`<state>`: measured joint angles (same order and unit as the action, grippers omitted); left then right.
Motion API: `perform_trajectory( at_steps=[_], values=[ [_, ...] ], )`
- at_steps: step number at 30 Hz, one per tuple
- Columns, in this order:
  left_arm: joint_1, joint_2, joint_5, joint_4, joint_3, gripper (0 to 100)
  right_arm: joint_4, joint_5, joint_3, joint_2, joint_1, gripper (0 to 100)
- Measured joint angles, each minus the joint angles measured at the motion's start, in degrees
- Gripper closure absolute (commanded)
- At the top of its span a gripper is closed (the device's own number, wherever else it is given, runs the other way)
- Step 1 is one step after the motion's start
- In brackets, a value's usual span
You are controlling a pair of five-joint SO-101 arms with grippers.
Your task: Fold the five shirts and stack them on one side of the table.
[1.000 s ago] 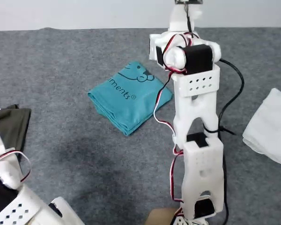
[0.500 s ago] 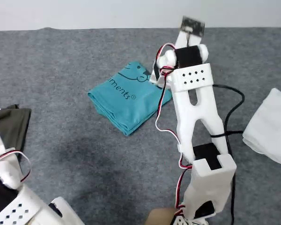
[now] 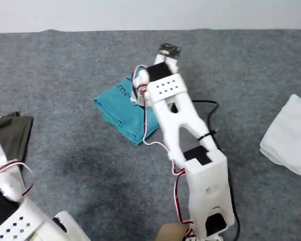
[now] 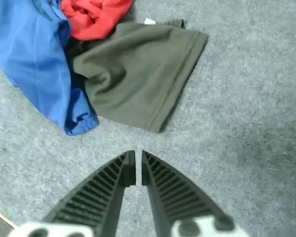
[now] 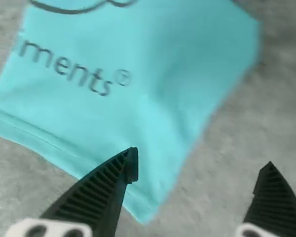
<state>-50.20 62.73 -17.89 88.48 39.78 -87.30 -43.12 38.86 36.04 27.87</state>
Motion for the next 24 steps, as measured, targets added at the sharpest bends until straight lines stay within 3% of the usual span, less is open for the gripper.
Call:
perform_trajectory(
  at_steps=[24],
  values=[
    [0.00,0.00,0.00,0.00,1.41,97,9.93,-1.32,-0.18,11.78,0.35,62.7]
  ],
)
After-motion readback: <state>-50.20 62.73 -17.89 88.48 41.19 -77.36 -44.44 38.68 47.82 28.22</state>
